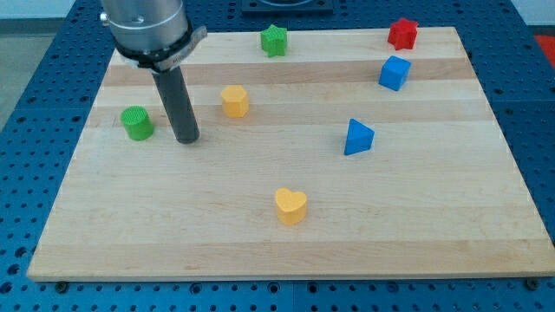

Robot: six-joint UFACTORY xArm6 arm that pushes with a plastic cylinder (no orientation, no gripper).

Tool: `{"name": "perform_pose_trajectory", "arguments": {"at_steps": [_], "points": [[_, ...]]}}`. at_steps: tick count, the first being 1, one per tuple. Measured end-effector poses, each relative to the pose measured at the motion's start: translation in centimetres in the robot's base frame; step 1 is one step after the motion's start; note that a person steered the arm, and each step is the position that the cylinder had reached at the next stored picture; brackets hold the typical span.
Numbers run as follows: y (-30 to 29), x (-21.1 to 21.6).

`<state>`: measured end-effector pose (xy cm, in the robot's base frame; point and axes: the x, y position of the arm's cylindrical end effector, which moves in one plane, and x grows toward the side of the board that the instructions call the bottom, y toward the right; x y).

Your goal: Place yellow hexagon below blue cube

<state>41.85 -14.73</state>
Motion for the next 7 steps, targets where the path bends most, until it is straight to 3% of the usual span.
{"name": "perform_pose_trajectory", "arguments": {"at_steps": [2,4,5,7], "points": [[2.9,-6.1],[18.0,-6.6],[19.8,-6.6],[14.2,-6.8]]}}
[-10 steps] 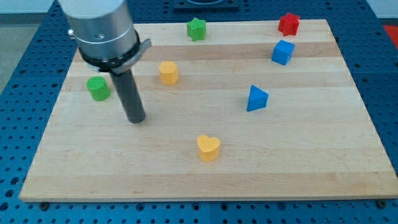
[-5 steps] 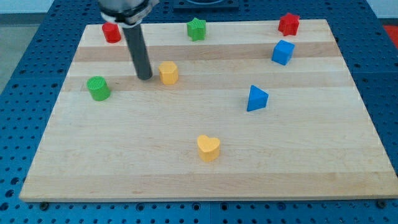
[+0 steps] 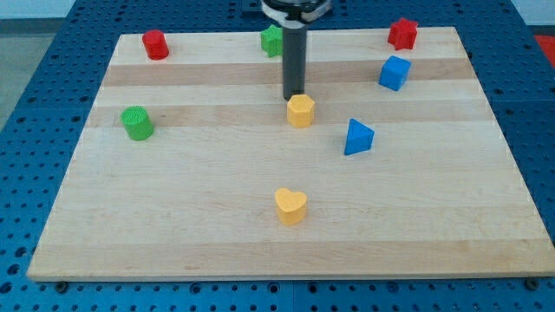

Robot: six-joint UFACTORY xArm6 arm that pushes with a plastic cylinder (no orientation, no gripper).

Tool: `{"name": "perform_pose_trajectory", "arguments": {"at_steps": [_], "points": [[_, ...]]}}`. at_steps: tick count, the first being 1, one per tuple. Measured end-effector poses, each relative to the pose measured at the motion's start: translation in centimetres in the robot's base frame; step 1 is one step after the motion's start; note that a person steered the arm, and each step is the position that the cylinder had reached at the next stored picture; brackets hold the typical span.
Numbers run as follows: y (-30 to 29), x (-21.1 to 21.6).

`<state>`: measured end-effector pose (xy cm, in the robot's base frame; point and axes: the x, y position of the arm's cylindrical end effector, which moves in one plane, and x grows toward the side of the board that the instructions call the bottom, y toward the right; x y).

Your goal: Place yellow hexagon below blue cube

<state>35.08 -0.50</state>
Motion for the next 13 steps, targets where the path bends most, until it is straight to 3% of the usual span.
{"name": "perform_pose_trajectory", "arguments": {"at_steps": [6,8,10,13], "points": [[-1.4,2.7],[2.5,5.0],[12.9,4.0],[10.1,1.3]]}}
